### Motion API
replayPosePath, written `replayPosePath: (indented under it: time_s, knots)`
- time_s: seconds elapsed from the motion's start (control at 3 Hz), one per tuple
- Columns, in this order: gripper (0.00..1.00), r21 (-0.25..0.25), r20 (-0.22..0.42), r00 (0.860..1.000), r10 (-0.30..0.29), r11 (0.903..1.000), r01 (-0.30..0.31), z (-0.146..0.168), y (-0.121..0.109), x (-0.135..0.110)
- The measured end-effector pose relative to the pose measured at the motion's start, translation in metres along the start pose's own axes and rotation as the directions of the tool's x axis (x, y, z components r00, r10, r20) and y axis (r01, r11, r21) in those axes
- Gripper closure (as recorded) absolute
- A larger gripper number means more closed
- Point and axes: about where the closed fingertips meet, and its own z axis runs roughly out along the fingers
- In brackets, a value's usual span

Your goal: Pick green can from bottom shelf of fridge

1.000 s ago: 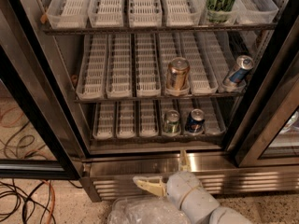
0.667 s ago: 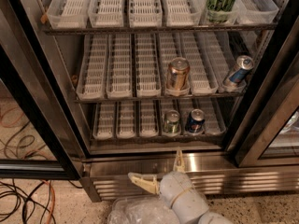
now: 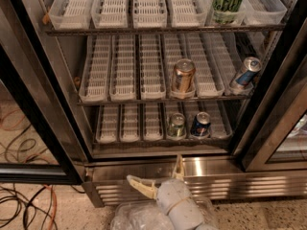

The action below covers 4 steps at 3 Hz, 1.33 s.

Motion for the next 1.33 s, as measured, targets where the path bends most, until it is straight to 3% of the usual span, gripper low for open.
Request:
replayPosePath:
  time_s: [0.67,1.33]
  knots:
    - [0.0,0.016,0.002,1.0,0.012,0.9998,-0.012,0.001,-0.002,0.004]
    - [0.0,0.139,0.081,0.997,0.006,0.9901,-0.017,0.001,-0.026,0.014]
